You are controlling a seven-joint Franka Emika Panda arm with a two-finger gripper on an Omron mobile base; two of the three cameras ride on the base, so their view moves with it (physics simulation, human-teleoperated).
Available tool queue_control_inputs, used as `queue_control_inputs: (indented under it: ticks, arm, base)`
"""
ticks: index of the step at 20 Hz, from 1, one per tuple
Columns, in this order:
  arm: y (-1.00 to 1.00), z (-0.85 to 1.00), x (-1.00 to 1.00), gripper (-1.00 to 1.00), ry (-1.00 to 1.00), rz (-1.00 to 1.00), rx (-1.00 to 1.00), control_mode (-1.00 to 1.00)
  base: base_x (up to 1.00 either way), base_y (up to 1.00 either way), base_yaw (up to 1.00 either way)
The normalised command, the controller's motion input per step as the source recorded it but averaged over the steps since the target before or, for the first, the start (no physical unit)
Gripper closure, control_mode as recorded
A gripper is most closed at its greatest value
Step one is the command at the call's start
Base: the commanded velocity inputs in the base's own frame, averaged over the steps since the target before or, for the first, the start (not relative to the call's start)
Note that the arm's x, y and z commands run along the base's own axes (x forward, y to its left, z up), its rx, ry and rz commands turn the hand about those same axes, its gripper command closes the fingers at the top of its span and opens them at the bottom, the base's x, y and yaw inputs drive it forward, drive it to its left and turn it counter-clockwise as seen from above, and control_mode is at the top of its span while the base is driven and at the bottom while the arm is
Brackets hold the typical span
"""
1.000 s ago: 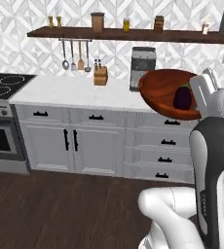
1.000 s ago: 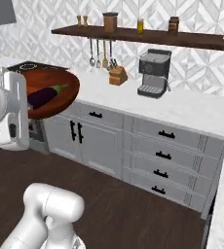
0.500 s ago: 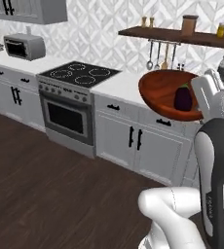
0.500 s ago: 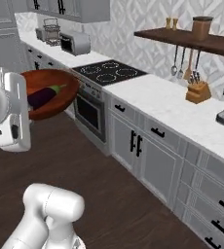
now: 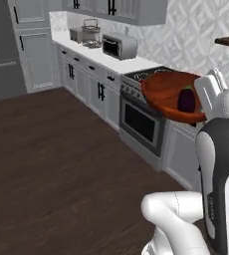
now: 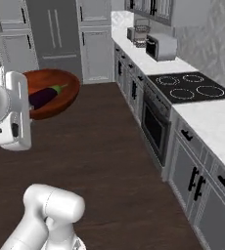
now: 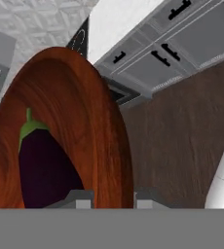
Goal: Pick the eggplant from the sink and place it in the bowl. Then pick the bowl and place it in the microwave. Then close the microwave door and press the start button.
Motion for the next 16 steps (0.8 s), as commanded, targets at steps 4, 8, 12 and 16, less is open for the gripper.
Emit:
queue_control_inputs:
  ticks: [4, 8, 12, 16]
  arm:
    - [0.00, 0.00, 0.00, 1.00, 0.00, 0.00, 0.00, 1.00]
    - [0.00, 0.00, 0.00, 1.00, 0.00, 0.00, 0.00, 1.00]
    - [0.00, 0.00, 0.00, 1.00, 0.00, 0.00, 0.00, 1.00]
    - [0.00, 0.00, 0.00, 1.00, 0.00, 0.00, 0.00, 1.00]
  base:
    - [0.14, 0.05, 0.95]
    - [0.60, -0.36, 0.78]
    - [1.00, -0.73, 0.47]
    - [1.00, -0.71, 0.45]
